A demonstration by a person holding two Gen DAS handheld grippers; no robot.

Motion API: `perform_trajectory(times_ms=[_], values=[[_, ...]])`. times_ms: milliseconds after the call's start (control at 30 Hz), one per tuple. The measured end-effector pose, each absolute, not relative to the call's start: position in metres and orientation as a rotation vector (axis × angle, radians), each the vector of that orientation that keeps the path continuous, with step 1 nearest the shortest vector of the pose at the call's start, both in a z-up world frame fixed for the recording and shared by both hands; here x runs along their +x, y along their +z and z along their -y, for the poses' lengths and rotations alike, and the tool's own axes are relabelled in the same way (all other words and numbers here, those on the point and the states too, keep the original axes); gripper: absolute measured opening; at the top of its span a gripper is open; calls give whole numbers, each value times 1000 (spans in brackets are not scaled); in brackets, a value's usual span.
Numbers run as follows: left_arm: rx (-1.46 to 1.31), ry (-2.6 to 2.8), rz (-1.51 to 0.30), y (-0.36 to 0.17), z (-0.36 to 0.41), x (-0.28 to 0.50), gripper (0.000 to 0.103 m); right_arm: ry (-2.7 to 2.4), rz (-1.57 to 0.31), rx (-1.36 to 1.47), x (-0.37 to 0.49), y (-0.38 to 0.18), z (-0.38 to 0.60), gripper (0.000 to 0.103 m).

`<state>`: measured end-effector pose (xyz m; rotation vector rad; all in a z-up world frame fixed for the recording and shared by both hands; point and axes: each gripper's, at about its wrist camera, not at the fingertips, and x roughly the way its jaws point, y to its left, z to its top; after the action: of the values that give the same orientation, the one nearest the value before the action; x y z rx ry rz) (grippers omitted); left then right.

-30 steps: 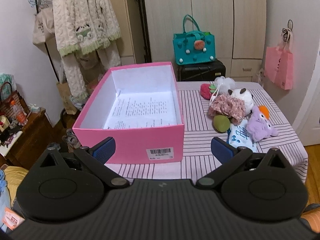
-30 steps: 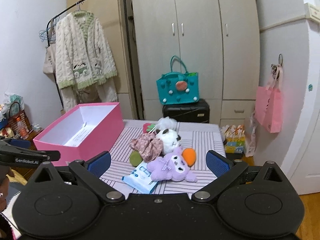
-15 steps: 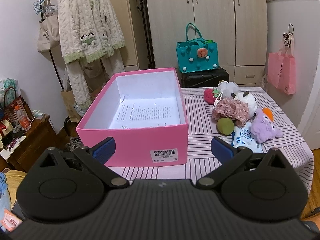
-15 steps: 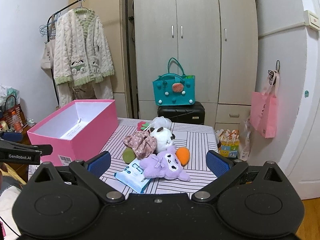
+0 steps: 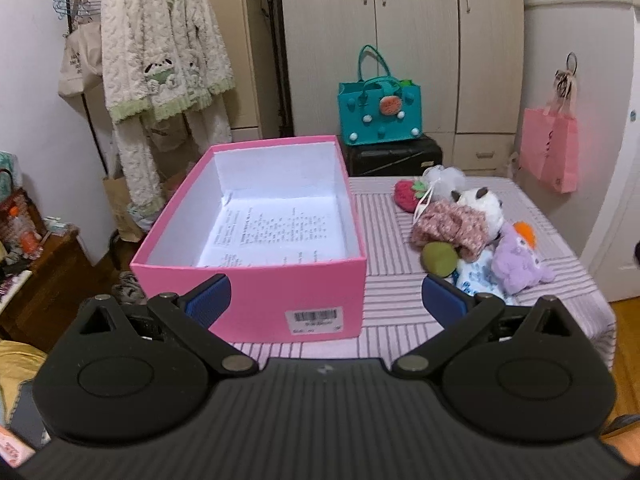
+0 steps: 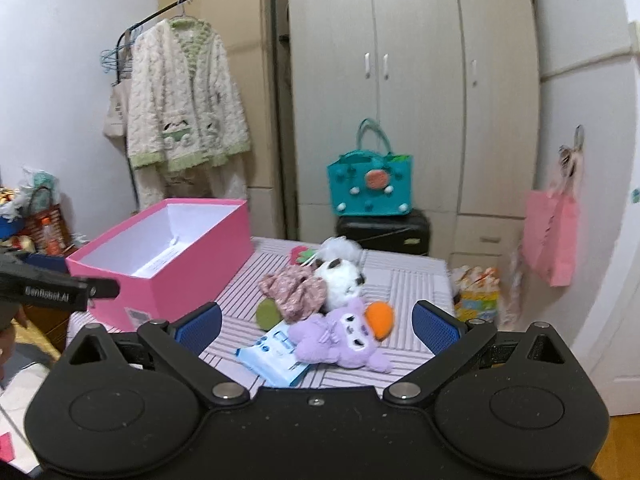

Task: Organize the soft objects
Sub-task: 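Grasp the pink floral scrunchie with the left tool while the right tool grasps the orange sponge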

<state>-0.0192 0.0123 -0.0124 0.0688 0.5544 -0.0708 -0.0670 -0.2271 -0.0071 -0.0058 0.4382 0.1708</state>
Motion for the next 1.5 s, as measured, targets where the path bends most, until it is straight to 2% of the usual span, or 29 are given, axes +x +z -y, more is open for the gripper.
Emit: perform_trajectory(times_ms=[233, 400, 633, 700, 833, 1100, 1333, 1433, 1500], values=[[113, -120, -500, -2, 5, -6, 103, 202, -438, -25, -48, -12, 240, 103], [115, -237, -542, 4, 28, 18, 102, 270, -420, 32, -23, -24, 271, 103], [212, -268, -529, 4, 74, 48, 101, 208, -451, -44, 27, -42, 305, 102], [248, -265, -516, 1, 87, 57, 101, 235, -450, -11, 40, -46, 317, 90], [253, -306, -534, -7, 104, 82, 100, 245, -501, 6, 71, -61, 332, 82], [273, -363, -677, -45, 135, 139, 98, 358, -658, 67, 122, -108, 326, 56], [274, -389, -773, -71, 142, 167, 95, 423, -699, 72, 139, -121, 319, 50], [278, -371, -782, -79, 142, 174, 89, 421, -702, 55, 143, -125, 317, 50], [256, -380, -794, -83, 139, 179, 80, 433, -707, 67, 145, -126, 318, 50]])
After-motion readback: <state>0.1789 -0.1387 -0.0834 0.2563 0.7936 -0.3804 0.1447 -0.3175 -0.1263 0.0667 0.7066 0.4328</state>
